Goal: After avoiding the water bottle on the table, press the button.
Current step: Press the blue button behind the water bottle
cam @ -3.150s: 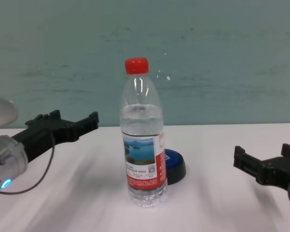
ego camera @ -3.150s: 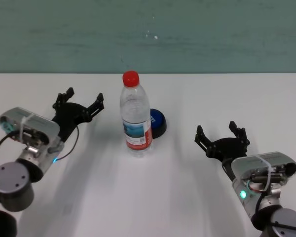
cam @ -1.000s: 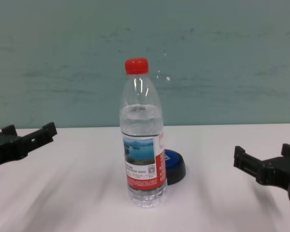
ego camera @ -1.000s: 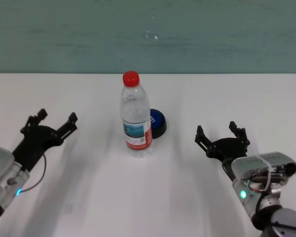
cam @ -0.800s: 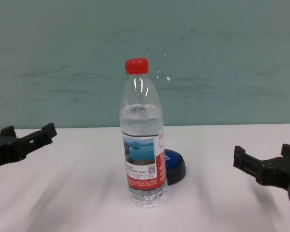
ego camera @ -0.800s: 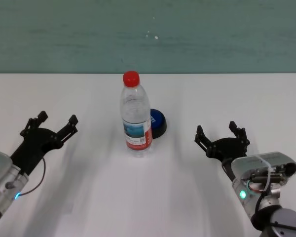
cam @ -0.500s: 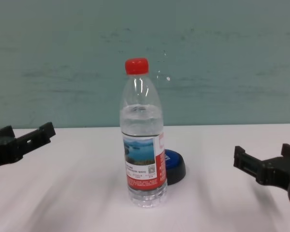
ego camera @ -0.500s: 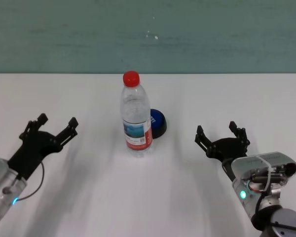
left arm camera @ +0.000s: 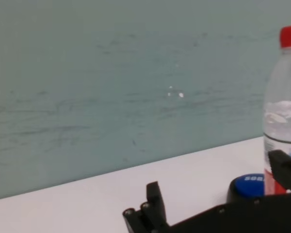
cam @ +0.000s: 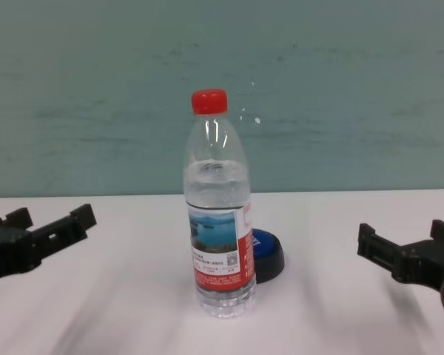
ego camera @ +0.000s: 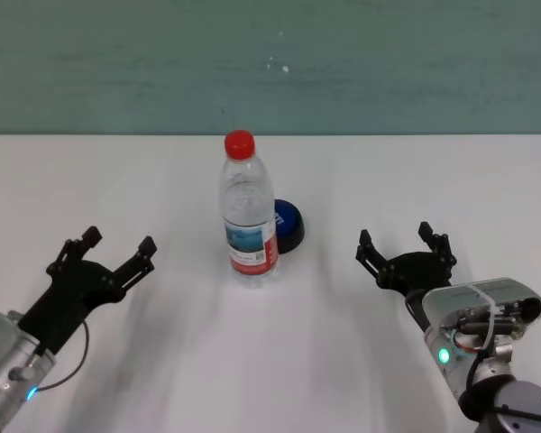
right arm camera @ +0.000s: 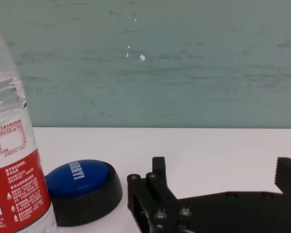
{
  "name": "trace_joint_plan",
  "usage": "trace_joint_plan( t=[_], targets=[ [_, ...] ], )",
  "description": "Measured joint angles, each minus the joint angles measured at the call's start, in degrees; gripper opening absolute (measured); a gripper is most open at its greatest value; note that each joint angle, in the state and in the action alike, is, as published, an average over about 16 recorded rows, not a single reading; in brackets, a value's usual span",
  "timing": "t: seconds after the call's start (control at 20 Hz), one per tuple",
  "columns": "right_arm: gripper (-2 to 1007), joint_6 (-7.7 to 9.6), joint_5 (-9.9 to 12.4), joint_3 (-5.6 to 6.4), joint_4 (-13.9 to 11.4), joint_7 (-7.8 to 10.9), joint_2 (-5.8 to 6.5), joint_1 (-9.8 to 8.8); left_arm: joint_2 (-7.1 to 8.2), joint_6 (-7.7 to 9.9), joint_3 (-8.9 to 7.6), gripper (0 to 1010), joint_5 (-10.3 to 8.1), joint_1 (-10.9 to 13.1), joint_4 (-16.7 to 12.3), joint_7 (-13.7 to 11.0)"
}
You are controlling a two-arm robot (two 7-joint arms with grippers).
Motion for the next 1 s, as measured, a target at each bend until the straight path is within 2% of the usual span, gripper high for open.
trace_joint_plan(
  t=[0.55, 1.0],
  targets=[
    [1004, 0.0, 0.0, 0.0, 0.0, 0.0, 0.0, 0.0, 1.1, -0.93, 1.22, 1010, -0.26, 3.6, -3.0, -0.8],
    [1004, 0.0, 0.0, 0.01, 0.0, 0.03, -0.01, 0.0, 1.6, -1.25, 1.8, 1010, -0.23, 5.1, -4.3, -1.3]
  ],
)
